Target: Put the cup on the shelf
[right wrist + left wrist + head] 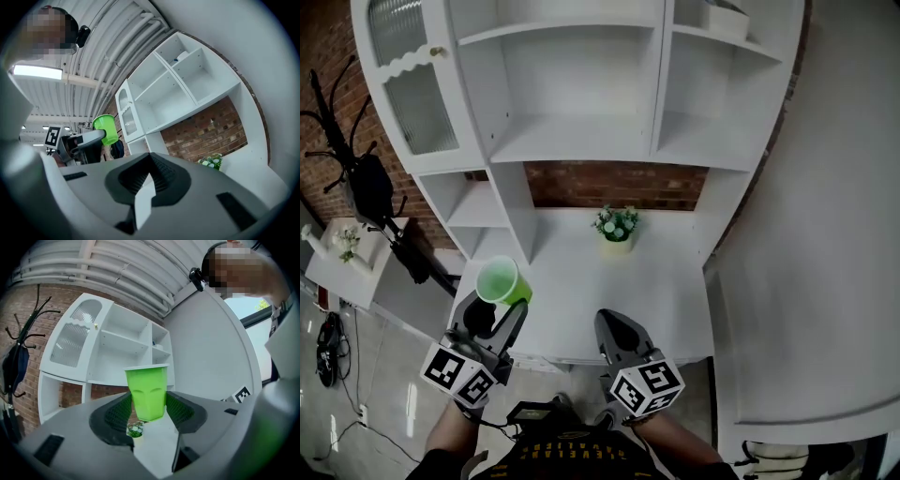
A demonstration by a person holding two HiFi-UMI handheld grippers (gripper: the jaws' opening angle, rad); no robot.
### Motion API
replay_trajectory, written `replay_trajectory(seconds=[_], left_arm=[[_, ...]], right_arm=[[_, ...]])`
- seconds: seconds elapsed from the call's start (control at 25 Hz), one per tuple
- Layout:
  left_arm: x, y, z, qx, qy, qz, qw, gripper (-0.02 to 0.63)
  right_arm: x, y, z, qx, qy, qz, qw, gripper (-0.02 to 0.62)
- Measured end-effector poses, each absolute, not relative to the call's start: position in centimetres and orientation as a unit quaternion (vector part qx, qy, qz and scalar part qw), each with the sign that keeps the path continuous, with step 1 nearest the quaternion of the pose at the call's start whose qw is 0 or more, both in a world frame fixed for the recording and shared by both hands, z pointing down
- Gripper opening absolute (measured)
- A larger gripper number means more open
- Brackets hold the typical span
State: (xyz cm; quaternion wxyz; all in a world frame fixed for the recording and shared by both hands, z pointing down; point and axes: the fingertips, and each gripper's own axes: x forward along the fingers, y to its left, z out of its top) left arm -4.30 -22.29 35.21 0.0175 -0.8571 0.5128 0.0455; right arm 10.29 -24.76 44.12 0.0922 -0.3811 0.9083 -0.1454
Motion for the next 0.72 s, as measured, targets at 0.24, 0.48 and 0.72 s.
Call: replay_trajectory(seconds=[0.24, 0.48, 0.72], left_arm=[[-6.7, -27.4, 33.2, -0.857, 0.510, 0.074, 0.032, 0.236], [-9.0, -34.4, 29.1, -0.851, 0.510, 0.114, 0.054, 0.236], [-9.9, -40.0, 25.5, -0.857, 0.493, 0.121, 0.088, 0.236]], right_arm=[[9.7, -28.6, 42.7, -0.406, 0.899, -0.132, 0.098, 0.006], [10.5, -33.7, 39.9, -0.436, 0.891, -0.093, 0.085, 0.006], [9.7, -38.5, 36.9, -0.451, 0.885, -0.062, 0.096, 0.006]])
